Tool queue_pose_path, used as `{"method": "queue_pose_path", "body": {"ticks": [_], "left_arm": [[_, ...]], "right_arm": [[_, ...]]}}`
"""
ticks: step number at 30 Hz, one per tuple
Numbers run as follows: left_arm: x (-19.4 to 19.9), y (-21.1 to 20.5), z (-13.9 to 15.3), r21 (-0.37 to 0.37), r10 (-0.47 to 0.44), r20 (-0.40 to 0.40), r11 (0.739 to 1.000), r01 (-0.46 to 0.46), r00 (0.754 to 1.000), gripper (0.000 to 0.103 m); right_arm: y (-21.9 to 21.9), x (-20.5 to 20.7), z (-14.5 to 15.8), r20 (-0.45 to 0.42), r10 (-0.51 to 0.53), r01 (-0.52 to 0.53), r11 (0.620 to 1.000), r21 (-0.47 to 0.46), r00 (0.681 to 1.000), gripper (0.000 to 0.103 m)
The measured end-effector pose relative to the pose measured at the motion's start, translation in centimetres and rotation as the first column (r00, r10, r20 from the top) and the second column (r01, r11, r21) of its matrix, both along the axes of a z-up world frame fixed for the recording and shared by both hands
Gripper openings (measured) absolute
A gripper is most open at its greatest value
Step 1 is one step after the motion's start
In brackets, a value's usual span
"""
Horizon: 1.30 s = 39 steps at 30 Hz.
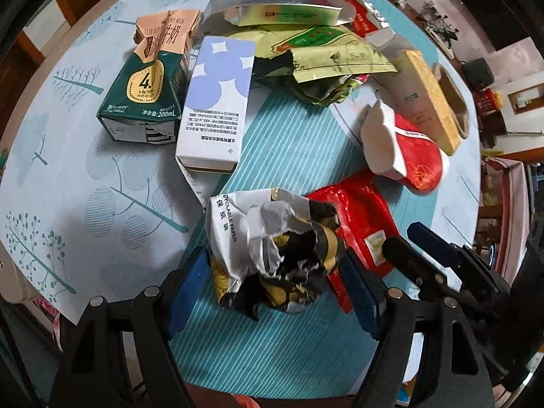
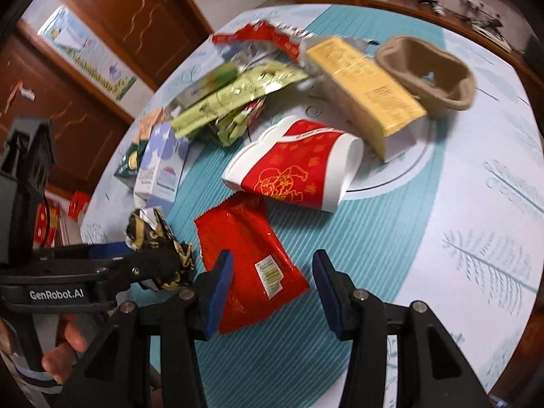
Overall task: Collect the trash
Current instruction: 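Grasp the red snack bag with the right gripper while the left grasps the crumpled black-gold wrapper, then lift both held wrappers and carry them over the black bin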
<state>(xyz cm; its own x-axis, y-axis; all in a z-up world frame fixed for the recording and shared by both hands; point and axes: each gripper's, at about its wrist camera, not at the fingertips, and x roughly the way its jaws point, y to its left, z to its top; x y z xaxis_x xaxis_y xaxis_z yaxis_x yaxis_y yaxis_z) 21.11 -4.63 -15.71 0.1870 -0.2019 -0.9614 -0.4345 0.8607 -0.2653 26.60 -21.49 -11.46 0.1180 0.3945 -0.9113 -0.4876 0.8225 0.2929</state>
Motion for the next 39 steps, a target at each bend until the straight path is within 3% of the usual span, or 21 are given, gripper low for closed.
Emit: {"method": "queue_pose_path", "body": {"ticks": [4, 7, 11, 14, 20, 29, 32, 35, 37, 39], "left_arm": [[0.5, -0.5, -1.0, -0.013, 0.018, -0.025, 1.000, -0.019, 1.000, 0.072], [0.2, -0.6, -1.0, -0.016, 0.037, -0.009, 0.999, -0.037, 0.999, 0.068], [-0.4, -1.2, -0.5, 0.010, 0.019, 0.000, 1.000, -0.019, 1.000, 0.062], [-1.0, -1.2, 0.6, 0.050, -0.011, 0.002, 0.999, 0.011, 1.000, 0.059], [-1.9, -2.6, 2.0, 0.086, -0.078, 0.026, 0.993, 0.075, 0.997, 0.058], [-3.1, -2.1, 4.0, 0.089, -0.098, 0.058, 0.992, 0.093, 0.994, 0.058], [-3.6, -0.6, 4.6, 0.092, -0.104, 0.061, 0.991, 0.098, 0.993, 0.058], [-4.2, 0.5, 5.2, 0.093, -0.110, 0.068, 0.990, 0.104, 0.992, 0.058], [-4.9, 1.1, 6.0, 0.097, -0.120, 0.073, 0.989, 0.113, 0.990, 0.058], [-5.4, 1.9, 6.8, 0.101, -0.135, 0.082, 0.987, 0.126, 0.987, 0.058]], "right_arm": [[0.6, 0.2, -0.5, 0.002, 0.059, -0.059, 0.998, -0.010, 0.998, 0.049], [0.7, 0.4, -0.7, -0.005, 0.092, -0.092, 0.996, -0.012, 0.996, 0.063], [1.3, 0.1, -0.6, 0.009, 0.135, -0.135, 0.991, -0.019, 0.991, 0.064], [2.1, -0.4, -0.9, 0.010, 0.173, -0.172, 0.985, -0.031, 0.985, 0.075], [4.0, -1.9, -1.9, 0.040, 0.252, -0.247, 0.964, -0.096, 0.967, 0.077], [6.0, -4.4, -2.7, 0.169, 0.338, -0.290, 0.922, -0.255, 0.926, 0.075], [5.8, -4.1, -2.6, 0.178, 0.277, -0.228, 0.940, -0.253, 0.944, 0.063], [5.3, -3.6, -2.2, 0.181, 0.230, -0.181, 0.950, -0.254, 0.956, 0.043], [4.8, -3.4, -2.0, 0.195, 0.213, -0.158, 0.951, -0.266, 0.957, 0.018], [4.5, -3.3, -1.9, 0.190, 0.190, -0.137, 0.955, -0.263, 0.963, 0.011]]}}
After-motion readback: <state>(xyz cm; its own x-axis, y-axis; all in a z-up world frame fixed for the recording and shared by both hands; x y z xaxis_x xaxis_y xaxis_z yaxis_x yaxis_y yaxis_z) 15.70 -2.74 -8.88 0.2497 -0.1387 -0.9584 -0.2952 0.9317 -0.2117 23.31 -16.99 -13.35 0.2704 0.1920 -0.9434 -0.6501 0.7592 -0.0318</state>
